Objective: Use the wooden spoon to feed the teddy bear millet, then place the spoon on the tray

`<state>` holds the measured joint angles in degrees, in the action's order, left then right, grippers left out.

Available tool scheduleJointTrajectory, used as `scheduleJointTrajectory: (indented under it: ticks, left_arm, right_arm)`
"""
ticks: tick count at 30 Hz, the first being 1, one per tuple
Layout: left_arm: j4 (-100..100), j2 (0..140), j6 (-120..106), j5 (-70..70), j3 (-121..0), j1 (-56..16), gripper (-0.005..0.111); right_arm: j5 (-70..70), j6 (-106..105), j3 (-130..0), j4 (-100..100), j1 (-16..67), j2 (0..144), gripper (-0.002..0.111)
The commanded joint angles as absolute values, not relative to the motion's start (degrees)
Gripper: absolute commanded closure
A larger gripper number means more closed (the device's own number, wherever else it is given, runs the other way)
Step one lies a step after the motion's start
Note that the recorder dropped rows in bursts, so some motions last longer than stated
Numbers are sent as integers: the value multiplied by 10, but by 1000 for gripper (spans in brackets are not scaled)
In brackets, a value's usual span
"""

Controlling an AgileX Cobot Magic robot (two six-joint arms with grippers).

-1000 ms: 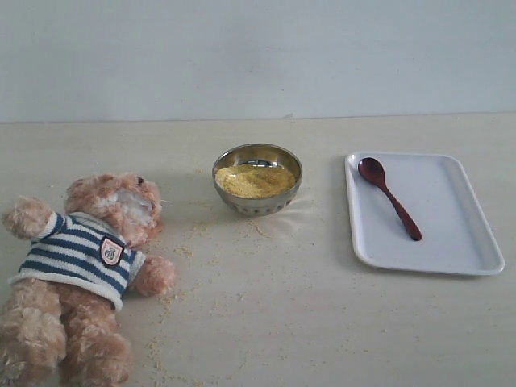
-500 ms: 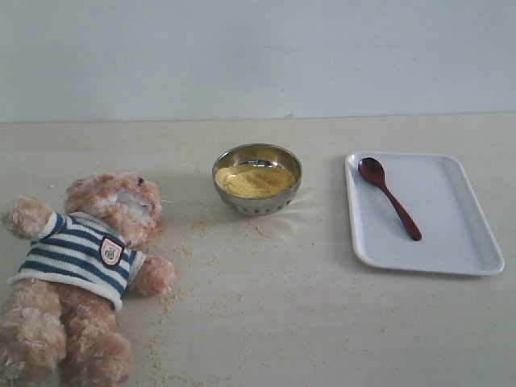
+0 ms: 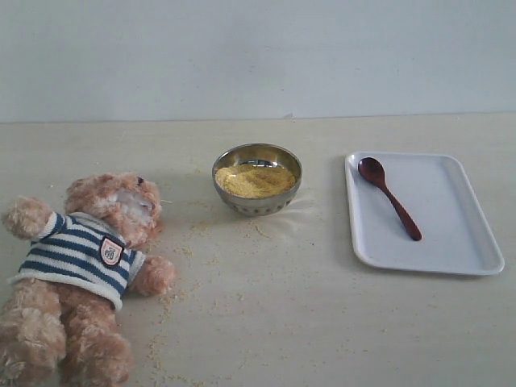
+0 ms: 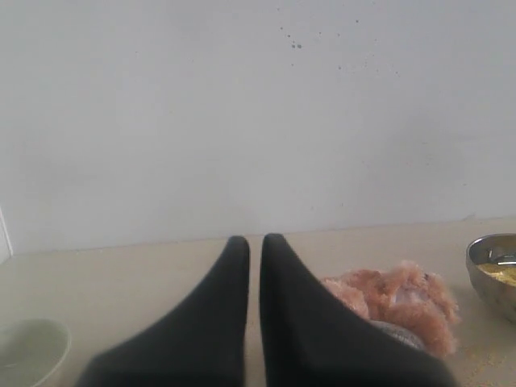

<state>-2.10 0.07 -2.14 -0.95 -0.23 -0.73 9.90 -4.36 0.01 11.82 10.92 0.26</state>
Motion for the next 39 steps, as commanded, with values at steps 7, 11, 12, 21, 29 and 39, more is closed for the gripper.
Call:
scheduleJointTrajectory:
  ticks: [7, 11, 12, 21, 29, 39]
  left_arm:
    - [-25, 0, -25, -15, 0, -11, 102]
    - [-25, 0, -25, -35, 0, -11, 102]
    - [-25, 0, -26, -35, 0, -11, 102]
    - [-24, 0, -26, -32, 0, -11, 102]
    - [-24, 0, -26, -32, 0, -11, 102]
    - [-24, 0, -26, -31, 0, -11, 102]
  right_arm:
    - [93, -45, 0, 117, 109, 0, 108]
    - [93, -45, 0, 117, 109, 0, 108]
    - [93, -45, 0, 117, 109, 0, 108]
    - [93, -45, 0, 117, 109, 0, 108]
    - [93, -45, 0, 117, 109, 0, 108]
    - [93, -45, 0, 117, 109, 0, 108]
